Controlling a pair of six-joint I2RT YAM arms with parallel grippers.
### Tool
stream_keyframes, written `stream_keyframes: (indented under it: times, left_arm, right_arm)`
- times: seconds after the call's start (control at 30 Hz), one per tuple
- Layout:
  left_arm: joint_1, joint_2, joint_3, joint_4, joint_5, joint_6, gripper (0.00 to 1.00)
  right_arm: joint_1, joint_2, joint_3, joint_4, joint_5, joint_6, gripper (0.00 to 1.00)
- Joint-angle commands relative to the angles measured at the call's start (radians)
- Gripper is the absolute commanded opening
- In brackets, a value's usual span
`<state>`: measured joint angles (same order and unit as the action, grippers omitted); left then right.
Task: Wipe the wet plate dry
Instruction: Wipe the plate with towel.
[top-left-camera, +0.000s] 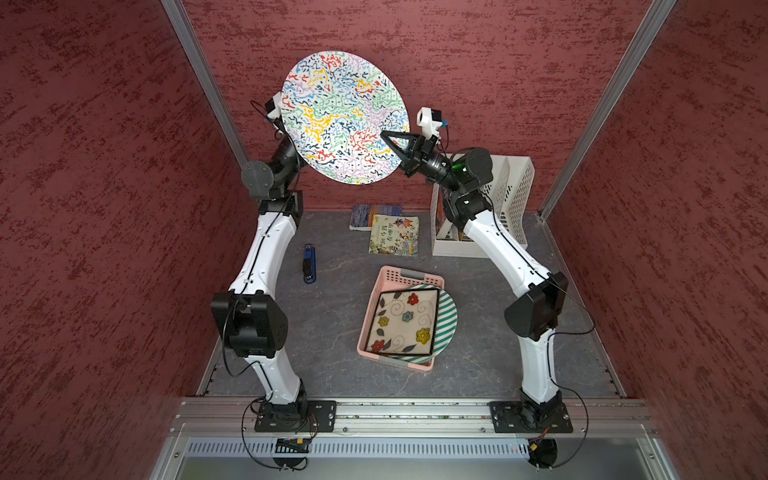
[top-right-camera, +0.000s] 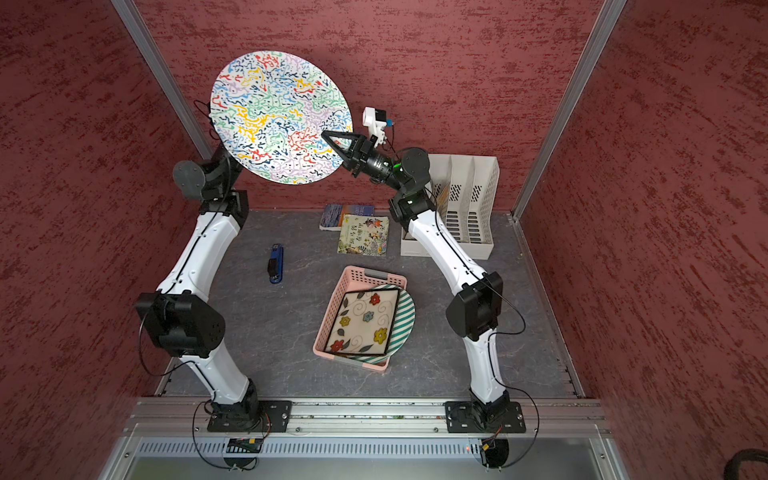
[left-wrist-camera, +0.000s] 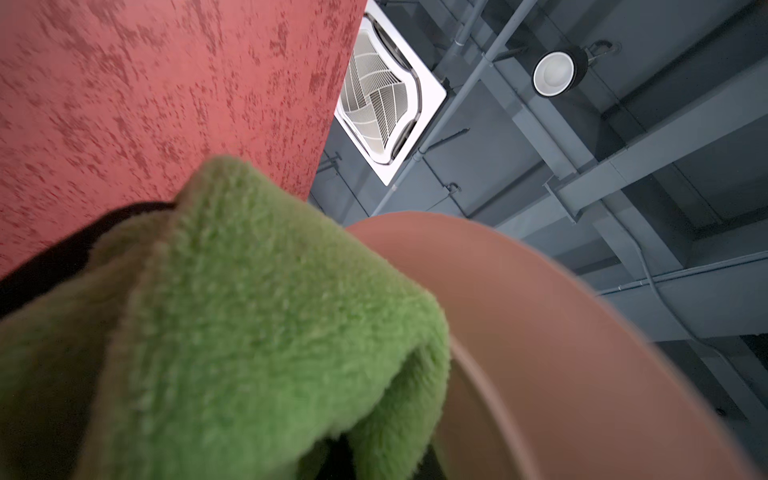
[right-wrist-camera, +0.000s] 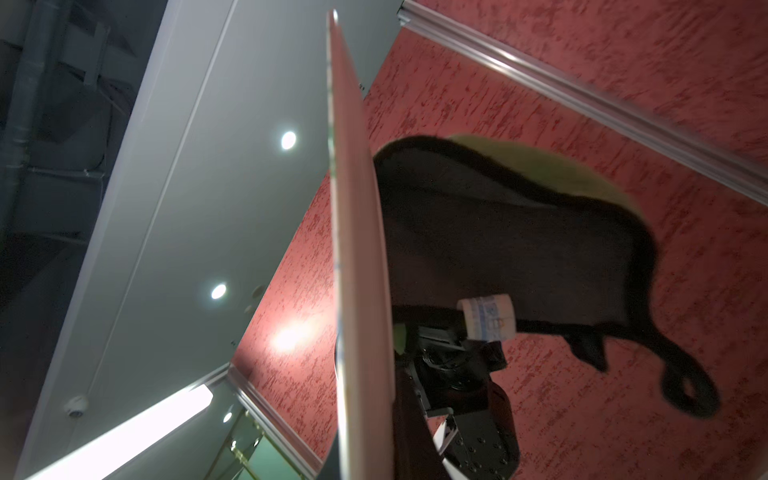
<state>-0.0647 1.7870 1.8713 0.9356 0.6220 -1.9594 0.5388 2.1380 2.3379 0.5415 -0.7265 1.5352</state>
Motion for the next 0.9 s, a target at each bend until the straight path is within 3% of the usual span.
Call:
stream_keyframes:
  times: [0.0,0.1,0.2,0.37,0.5,0.6,0.73,0.87]
  left_arm:
    - [-0.084,0.015,0.04,0.052,0.039,0.004,0.0]
    - [-0.155,0.026,0.019,0.063,0.056,0.002,0.0]
    - [-0.169,0.013,-0.018,0.082,0.06,0.0,0.0]
    - [-0.056,-0.041,-0.04,0.094,0.04,-0.004,0.0]
    - [0.032,-0.047,-0.026,0.099,0.018,-0.031,0.0]
    - [0.036,-0.04,-0.027,0.115,0.006,-0.041,0.0]
    - [-0.031,-0.032,-0.027,0.11,0.03,-0.021,0.0]
    - [-0.094,-0.031,-0.038,0.14,0.059,-0.023,0.0]
  right_arm:
    - [0.029,0.106,0.206,-0.086,0.007,-0.039,0.0]
    - [-0.013,0.218,0.441,-0.209,0.123,-0.088,0.0]
    - [-0.087,0.216,0.46,-0.252,0.2,-0.116,0.0]
    - [-0.142,0.023,0.186,-0.236,0.13,-0.211,0.0]
    - [-0.061,-0.117,-0.092,-0.18,-0.002,-0.251,0.0]
    - [0.027,-0.172,-0.211,-0.128,-0.036,-0.247,0.0]
    - [0.077,-0.116,-0.135,-0.146,0.005,-0.256,0.0]
    - [0.014,-0.02,0.063,-0.25,0.16,-0.273,0.0]
